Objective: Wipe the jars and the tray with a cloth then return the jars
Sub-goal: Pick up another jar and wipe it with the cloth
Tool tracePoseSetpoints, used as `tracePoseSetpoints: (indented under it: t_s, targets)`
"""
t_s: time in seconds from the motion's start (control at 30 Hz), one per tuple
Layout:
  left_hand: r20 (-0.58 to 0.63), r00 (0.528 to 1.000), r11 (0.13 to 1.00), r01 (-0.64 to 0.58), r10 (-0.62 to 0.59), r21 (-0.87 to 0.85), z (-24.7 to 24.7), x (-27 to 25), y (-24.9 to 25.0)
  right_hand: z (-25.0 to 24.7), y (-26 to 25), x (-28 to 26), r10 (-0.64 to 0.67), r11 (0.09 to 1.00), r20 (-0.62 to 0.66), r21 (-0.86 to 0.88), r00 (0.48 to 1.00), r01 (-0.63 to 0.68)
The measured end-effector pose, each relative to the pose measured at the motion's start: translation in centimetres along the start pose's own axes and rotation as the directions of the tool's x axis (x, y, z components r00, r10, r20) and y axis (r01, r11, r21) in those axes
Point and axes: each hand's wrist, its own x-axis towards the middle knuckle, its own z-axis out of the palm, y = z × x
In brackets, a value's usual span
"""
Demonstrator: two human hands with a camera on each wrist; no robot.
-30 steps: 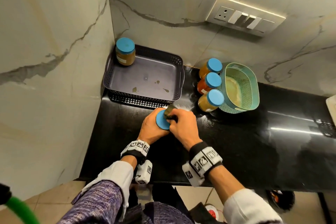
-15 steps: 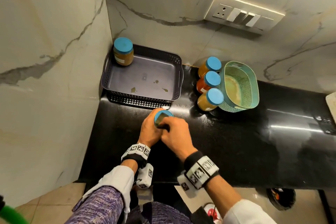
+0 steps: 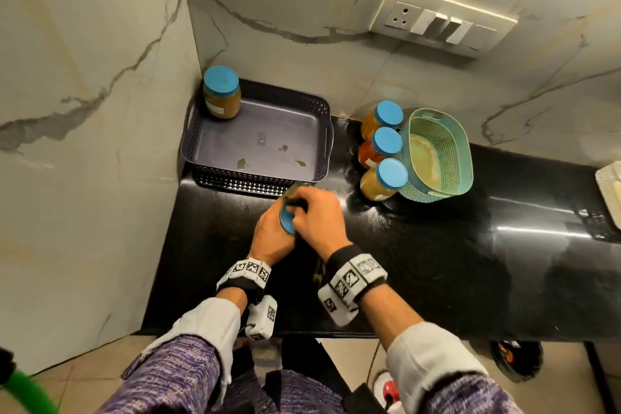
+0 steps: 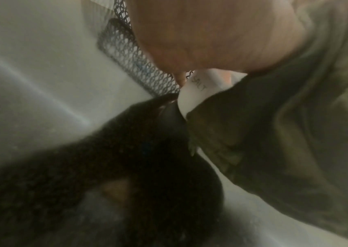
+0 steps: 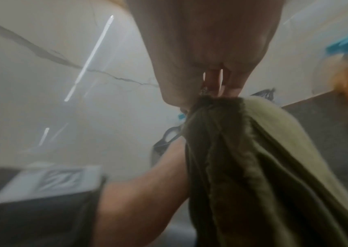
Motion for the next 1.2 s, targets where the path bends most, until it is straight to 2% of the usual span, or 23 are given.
tracePoseSetpoints:
  t_s: [0.07,0.13,0.2,0.27,0.37,0.47,0.57,0.6,0.67,0.77,0.83,0.93,0.97,1.03,1.13,1.2]
  targets:
    - [0.046,0.999,1.000,-0.016,0.015,0.008,-0.1,0.1,0.7,-1.1,1.4,-0.2,0.069,0.998,-0.075,-0.004,0.995,-0.070]
    - [0.082,0.996,1.000,-0.015,0.017,-0.023,-0.3,0.0,1.0,-1.1,1.9,-2.8,0.092,0.995,-0.075,-0.040,0.993,-0.095]
    - [0.071,0.996,0.998,-0.042,0.046,-0.051,-0.3,-0.5,1.1,0.1,0.7,-5.0,0.032,0.998,0.012,-0.063,0.999,-0.031]
    - [0.023,0.999,0.998,-0.032,0.034,-0.063,-0.2,-0.5,0.6,0.9,-0.5,-3.8,-0.035,0.999,0.056,-0.027,0.998,0.036]
    - [0.005,0.999,0.999,0.034,-0.034,-0.008,-0.2,-0.2,0.6,0.1,0.1,0.0,-0.001,1.000,-0.001,-0.011,1.000,0.001]
    - [0.068,0.998,1.000,0.013,-0.012,-0.006,-0.4,-0.2,1.3,-1.0,1.9,-1.7,0.083,0.995,-0.089,-0.040,0.993,-0.087]
    - [0.071,0.997,0.998,-0.038,0.041,-0.043,-0.4,-0.6,1.1,0.2,0.9,-4.9,0.009,0.998,0.007,-0.065,1.000,-0.009]
    - [0.044,0.998,0.998,-0.054,0.055,-0.040,-0.4,-0.6,1.0,0.6,0.1,-4.7,-0.028,0.998,0.051,-0.052,0.998,0.031]
    - [0.003,1.000,1.000,-0.009,0.009,-0.029,-0.2,-0.4,0.4,1.0,-0.5,-2.4,-0.041,0.998,0.071,-0.040,0.997,0.044]
    - [0.007,1.000,1.000,0.016,-0.016,0.019,-0.1,-0.4,0.7,-0.3,1.0,-0.3,0.037,0.999,-0.025,-0.030,0.999,-0.038]
    - [0.042,0.999,1.000,0.002,-0.003,0.007,-0.2,-0.4,1.1,-0.8,2.2,-1.7,0.078,0.995,-0.072,-0.051,0.994,-0.082]
    - [0.043,0.998,0.998,-0.051,0.053,-0.039,-0.2,-0.8,0.9,0.4,1.1,-5.1,0.007,0.999,0.013,-0.047,1.000,-0.006]
    - [0.020,0.997,0.996,-0.072,0.073,-0.045,-0.2,-0.8,0.7,0.9,0.4,-5.0,-0.030,0.999,0.037,-0.031,0.999,0.031]
    - [-0.021,0.999,0.998,-0.027,0.026,-0.048,0.1,-0.7,0.2,1.3,-0.3,-2.7,-0.056,0.998,0.034,-0.005,0.998,0.056]
    - [0.004,0.999,0.999,0.039,-0.039,0.004,0.2,-0.6,0.6,-0.1,1.1,-0.1,0.023,1.000,-0.049,-0.003,0.999,-0.023]
    - [0.045,0.999,1.000,0.029,-0.029,0.008,0.3,-0.6,0.8,-0.7,2.0,-1.7,0.084,0.996,-0.101,-0.022,0.991,-0.087]
